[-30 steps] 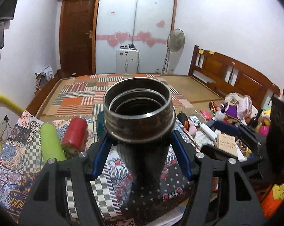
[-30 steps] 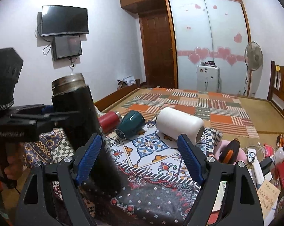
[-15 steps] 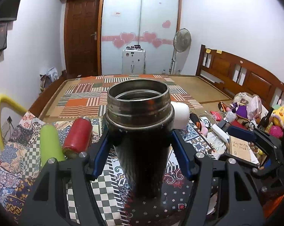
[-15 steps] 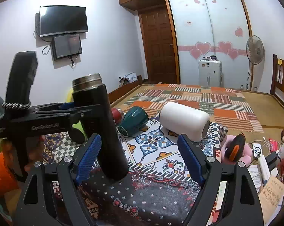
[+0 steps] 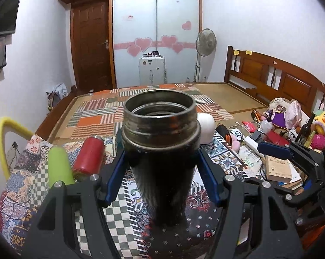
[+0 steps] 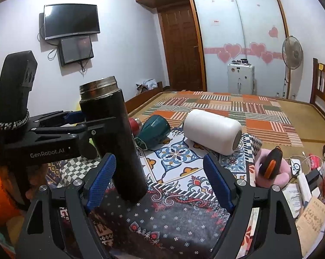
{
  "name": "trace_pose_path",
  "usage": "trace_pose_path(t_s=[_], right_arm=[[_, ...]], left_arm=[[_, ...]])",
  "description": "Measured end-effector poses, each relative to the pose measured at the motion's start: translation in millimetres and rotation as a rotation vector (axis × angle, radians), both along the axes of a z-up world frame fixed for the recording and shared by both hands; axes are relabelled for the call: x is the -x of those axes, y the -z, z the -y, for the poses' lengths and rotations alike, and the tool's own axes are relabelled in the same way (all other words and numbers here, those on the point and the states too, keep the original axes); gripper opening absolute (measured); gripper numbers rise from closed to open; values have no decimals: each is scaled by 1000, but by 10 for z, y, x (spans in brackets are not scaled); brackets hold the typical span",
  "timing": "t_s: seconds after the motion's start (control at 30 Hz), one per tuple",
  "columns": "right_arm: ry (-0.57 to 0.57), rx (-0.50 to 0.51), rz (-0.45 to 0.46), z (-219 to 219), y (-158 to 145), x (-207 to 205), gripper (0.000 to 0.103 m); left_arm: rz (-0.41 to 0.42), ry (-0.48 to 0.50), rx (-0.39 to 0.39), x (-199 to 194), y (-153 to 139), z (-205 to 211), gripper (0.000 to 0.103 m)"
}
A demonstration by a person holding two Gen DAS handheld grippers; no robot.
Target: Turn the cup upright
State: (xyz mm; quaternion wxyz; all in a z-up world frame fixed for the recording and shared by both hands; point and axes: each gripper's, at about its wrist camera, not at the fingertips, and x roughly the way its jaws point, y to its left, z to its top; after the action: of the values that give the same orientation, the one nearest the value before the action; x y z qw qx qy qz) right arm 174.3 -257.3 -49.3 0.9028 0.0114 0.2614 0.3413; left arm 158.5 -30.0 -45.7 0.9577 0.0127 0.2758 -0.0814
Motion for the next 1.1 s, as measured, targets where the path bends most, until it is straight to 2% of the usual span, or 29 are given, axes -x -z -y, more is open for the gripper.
trace_pose_path(t_s=[0.13,0.33,0.43,0.53,0.7,0.9,1.0,1.1], right_arm=[[7,-7,21,1,-98,70,81],[33,-36,72,53,-334,260,81],[55,-56,105,85,-487,398,81],[78,-80,145,102,-645,561,81],[104,-135,210,150,-890,885,81],[136,-175,273,174,-1031,1196,81],[157,-180,294,154,-1033,1309,89],[185,-166,318,122,-1005,1404,92]], left_arm=[[33,-7,-1,139,-71,2,70],[141,-24,2,553,-348,-48,73],[192,-32,10,792,-472,-100,73],[251,-42,25,1053,-602,-137,80],[367,-72,16,1505,-776,-173,84],[436,-93,26,1849,-878,-176,88],[458,-114,19,1966,-867,-176,93],[461,-128,25,2049,-845,-186,99]])
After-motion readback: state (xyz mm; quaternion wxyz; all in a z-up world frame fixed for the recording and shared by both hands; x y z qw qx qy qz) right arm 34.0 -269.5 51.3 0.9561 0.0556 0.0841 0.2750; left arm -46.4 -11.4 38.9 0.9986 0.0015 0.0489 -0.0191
